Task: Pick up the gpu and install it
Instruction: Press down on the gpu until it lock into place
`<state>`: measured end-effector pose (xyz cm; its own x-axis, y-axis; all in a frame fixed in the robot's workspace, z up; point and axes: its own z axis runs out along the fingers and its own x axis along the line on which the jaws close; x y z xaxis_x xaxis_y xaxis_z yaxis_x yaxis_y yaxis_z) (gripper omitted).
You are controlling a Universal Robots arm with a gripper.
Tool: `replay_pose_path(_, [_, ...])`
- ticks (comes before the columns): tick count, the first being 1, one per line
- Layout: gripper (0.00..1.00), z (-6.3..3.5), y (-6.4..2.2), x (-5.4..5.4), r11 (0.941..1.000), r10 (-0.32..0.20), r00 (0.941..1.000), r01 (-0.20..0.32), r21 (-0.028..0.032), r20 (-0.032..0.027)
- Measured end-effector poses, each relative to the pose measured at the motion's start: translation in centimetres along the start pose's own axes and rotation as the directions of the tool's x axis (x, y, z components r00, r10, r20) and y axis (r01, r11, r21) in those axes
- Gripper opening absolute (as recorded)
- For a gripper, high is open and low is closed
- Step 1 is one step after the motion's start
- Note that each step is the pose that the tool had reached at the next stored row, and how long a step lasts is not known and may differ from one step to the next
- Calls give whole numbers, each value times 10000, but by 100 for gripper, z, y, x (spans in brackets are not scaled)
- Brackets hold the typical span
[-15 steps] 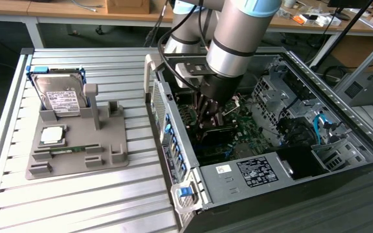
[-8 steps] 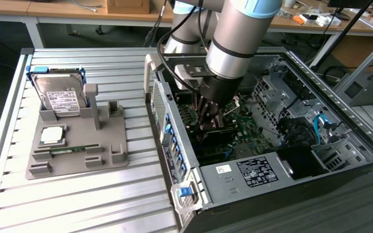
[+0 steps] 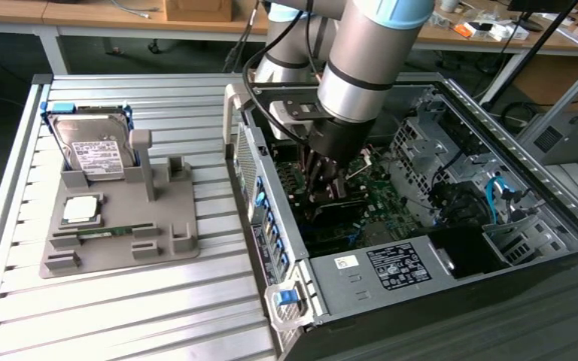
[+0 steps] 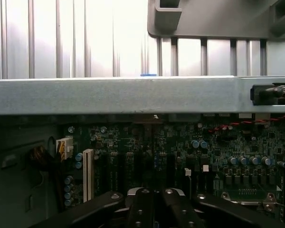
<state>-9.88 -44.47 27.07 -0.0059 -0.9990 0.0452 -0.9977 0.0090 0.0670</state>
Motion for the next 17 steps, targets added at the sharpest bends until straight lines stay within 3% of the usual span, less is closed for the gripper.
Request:
replay_pose_path(11, [11, 25, 7, -7, 10000, -83, 10000, 83, 14, -19])
replay_pose_path(17, [11, 31, 109, -7, 10000, -90, 10000, 90, 36, -20])
